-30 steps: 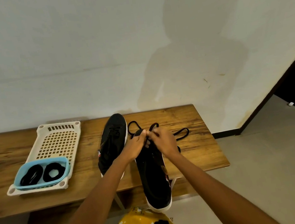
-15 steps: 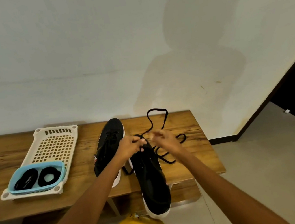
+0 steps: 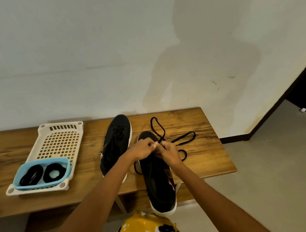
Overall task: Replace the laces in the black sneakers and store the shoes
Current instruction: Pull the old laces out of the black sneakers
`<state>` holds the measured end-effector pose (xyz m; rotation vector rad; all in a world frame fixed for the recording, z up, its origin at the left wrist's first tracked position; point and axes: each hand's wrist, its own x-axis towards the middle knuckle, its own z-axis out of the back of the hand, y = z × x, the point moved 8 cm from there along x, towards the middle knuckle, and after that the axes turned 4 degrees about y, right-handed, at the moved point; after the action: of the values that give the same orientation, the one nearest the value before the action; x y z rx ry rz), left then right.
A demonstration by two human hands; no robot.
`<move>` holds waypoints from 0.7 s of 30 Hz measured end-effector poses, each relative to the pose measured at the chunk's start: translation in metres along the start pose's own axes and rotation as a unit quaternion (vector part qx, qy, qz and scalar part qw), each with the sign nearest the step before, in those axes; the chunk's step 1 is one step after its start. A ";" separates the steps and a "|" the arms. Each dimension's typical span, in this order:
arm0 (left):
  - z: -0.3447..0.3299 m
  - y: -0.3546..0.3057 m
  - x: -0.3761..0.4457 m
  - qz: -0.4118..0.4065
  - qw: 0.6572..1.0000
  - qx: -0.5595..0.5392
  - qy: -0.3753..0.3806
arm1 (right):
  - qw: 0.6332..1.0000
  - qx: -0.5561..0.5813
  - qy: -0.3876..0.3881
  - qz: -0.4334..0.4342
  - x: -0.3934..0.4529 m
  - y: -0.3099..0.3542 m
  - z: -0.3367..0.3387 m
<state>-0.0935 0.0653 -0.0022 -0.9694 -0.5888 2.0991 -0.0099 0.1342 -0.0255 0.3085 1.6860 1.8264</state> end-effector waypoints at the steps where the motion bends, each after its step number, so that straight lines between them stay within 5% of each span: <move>1: -0.003 0.007 -0.001 0.006 1.000 0.014 0.000 | 0.999 0.030 -0.002 -0.014 0.000 -0.003 0.001; 12: 0.005 0.026 -0.009 0.024 0.995 -0.011 -0.094 | 0.934 0.298 -0.193 0.039 0.014 0.094 0.099; 16: 0.002 0.019 -0.012 0.006 0.993 0.070 -0.098 | 0.945 0.251 -0.202 0.061 0.014 0.114 0.127; 21: 0.001 0.003 -0.010 0.010 0.971 0.194 -0.137 | 0.981 0.111 -0.157 -0.027 0.011 0.058 0.095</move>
<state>-0.0916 0.0558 0.0011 -0.4718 -0.2820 2.2700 0.0184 0.2189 0.0423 0.6052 1.6540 1.4633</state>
